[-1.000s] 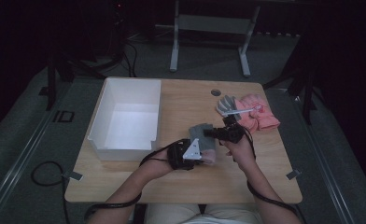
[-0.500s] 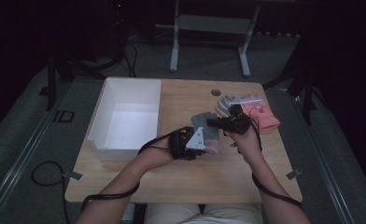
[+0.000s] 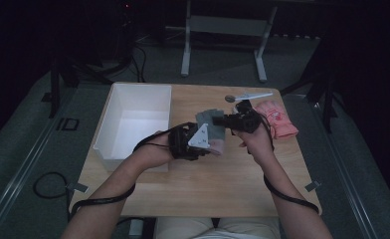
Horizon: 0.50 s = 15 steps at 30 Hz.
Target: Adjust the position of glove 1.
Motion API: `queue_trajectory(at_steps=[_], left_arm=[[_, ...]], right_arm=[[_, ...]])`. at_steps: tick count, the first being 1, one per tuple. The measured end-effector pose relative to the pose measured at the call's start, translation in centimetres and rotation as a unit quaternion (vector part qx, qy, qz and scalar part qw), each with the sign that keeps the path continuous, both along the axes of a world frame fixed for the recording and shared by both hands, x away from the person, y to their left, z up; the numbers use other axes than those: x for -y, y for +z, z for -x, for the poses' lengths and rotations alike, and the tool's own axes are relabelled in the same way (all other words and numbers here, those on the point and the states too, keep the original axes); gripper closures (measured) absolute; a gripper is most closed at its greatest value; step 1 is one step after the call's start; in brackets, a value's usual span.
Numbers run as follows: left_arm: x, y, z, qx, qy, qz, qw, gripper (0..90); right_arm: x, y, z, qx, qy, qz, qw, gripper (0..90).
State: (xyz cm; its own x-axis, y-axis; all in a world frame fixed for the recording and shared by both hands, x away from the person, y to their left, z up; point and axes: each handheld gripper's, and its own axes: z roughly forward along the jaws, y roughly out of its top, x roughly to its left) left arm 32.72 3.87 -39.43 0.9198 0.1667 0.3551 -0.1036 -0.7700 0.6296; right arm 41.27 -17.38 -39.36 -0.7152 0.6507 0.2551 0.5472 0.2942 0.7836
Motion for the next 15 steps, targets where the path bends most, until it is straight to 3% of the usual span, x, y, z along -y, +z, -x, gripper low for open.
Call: queue_trajectory(at_steps=[8,15], left_arm=[[-1.9,0.3,0.1,0.008,0.006,-0.012,0.9999,71.5],[-4.2,0.8,0.3,0.003,0.021,-0.023,0.9995,71.6]], right_arm=[[-2.1,0.9,-0.3,0.011,0.022,0.008,0.9997,74.0],[-5.0,1.4,-0.6,0.01,0.043,0.006,0.999,74.0]])
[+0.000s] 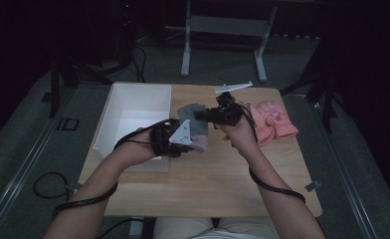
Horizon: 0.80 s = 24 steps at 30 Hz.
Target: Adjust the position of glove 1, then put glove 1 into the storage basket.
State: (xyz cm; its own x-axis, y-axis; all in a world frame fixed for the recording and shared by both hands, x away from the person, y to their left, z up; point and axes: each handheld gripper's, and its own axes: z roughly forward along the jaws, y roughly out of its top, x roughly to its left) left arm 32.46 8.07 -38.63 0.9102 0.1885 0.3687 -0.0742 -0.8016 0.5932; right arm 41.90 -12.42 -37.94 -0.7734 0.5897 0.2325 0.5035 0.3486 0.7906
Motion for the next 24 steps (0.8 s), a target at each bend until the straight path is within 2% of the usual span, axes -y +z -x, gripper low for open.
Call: queue_trajectory(at_steps=[5,10,13,16,20,22,23,24], left_arm=[[-2.0,0.6,0.2,0.003,0.007,-0.013,0.9999,71.6],[-4.0,1.1,0.5,-0.003,0.016,-0.025,0.9995,71.7],[-5.5,1.3,0.5,-0.005,0.023,-0.032,0.9992,71.7],[-7.5,1.3,0.4,-0.005,0.026,-0.045,0.9986,71.6],[-10.0,1.0,0.4,-0.01,0.03,-0.052,0.9982,71.6],[-10.0,1.0,0.4,-0.01,0.03,-0.052,0.9982,71.6],[-11.8,0.4,0.4,-0.013,0.03,-0.063,0.9975,71.6],[-12.2,0.2,0.3,-0.012,0.029,-0.068,0.9972,71.6]], right_arm=[[-2.3,0.4,-0.3,0.0,0.014,0.0,0.9999,74.0],[-4.7,0.8,-0.4,-0.008,0.034,-0.017,0.9992,74.0],[-6.5,1.0,-0.4,-0.004,0.044,-0.019,0.9988,74.0],[-8.3,0.8,-0.8,-0.009,0.052,-0.019,0.9984,74.0],[-10.8,0.1,-1.0,-0.008,0.061,-0.017,0.998,74.0],[-11.6,-0.1,-1.1,-0.01,0.063,-0.019,0.9978,74.0],[-13.0,-0.7,-1.4,-0.017,0.067,-0.021,0.9974,74.0],[-13.6,-1.0,-1.4,-0.019,0.069,-0.019,0.9972,74.0]])
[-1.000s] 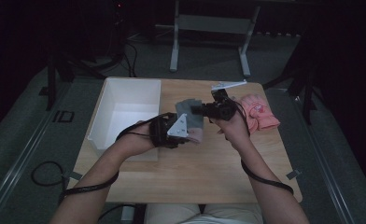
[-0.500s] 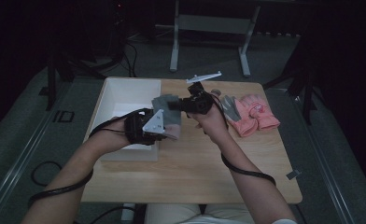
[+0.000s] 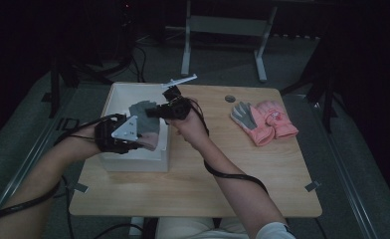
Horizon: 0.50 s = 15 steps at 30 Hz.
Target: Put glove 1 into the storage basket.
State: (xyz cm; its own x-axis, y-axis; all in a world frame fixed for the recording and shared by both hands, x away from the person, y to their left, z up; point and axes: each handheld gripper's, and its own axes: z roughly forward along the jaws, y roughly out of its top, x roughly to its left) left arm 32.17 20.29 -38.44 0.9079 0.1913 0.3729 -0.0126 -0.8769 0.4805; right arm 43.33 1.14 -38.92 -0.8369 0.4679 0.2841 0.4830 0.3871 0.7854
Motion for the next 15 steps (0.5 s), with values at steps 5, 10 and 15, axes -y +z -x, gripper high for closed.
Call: queue_trajectory(at_steps=[5,10,15], left_arm=[[-1.4,-1.5,-1.1,-0.013,-0.003,-0.003,0.9999,71.5],[-1.7,-3.0,-2.3,-0.028,-0.003,0.006,0.9996,71.4],[-1.0,-5.3,-3.7,-0.049,0.001,-0.018,0.9986,71.4]], right_arm=[[-1.8,-1.3,-0.5,0.001,-0.003,0.018,0.9998,74.0],[-2.5,-2.9,-1.5,-0.016,-0.013,0.035,0.9992,74.0],[-3.0,-4.4,-2.2,-0.026,-0.019,0.063,0.9975,74.0]])
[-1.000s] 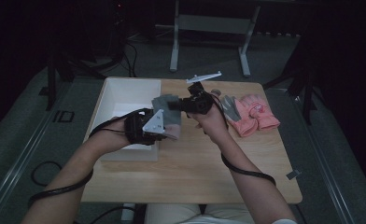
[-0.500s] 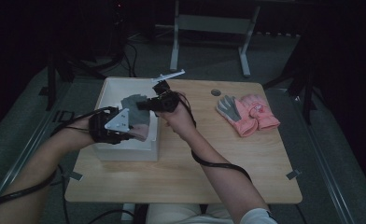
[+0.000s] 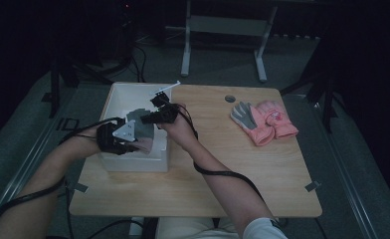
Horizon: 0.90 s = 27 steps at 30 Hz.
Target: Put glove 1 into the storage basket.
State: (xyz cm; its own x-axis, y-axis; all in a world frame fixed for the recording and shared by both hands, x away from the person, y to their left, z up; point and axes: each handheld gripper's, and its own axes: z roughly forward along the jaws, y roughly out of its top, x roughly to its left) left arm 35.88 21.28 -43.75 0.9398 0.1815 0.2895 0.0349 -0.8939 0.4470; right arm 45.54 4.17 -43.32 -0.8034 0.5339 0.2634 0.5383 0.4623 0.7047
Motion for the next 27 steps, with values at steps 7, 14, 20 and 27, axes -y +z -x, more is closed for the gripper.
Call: queue_trajectory(at_steps=[7,14,20,27], left_arm=[[1.2,-1.2,-0.9,-0.009,-0.002,-0.037,0.9993,71.3],[2.5,-2.4,-1.7,-0.008,-0.006,-0.07,0.9975,71.3],[4.2,-3.8,-3.2,-0.039,-0.005,-0.098,0.9944,70.6],[4.9,-4.5,-3.8,-0.051,0.011,-0.104,0.9932,64.0]], right_arm=[[-0.7,-0.9,-0.8,-0.017,-0.011,0.031,0.9993,73.9],[-1.6,-1.0,-0.9,0.001,-0.014,0.066,0.9977,69.3],[-0.2,0.4,-1.3,0.023,-0.052,0.05,0.9971,56.4],[2.5,2.1,-1.1,0.037,-0.052,0.019,0.9978,45.2]])
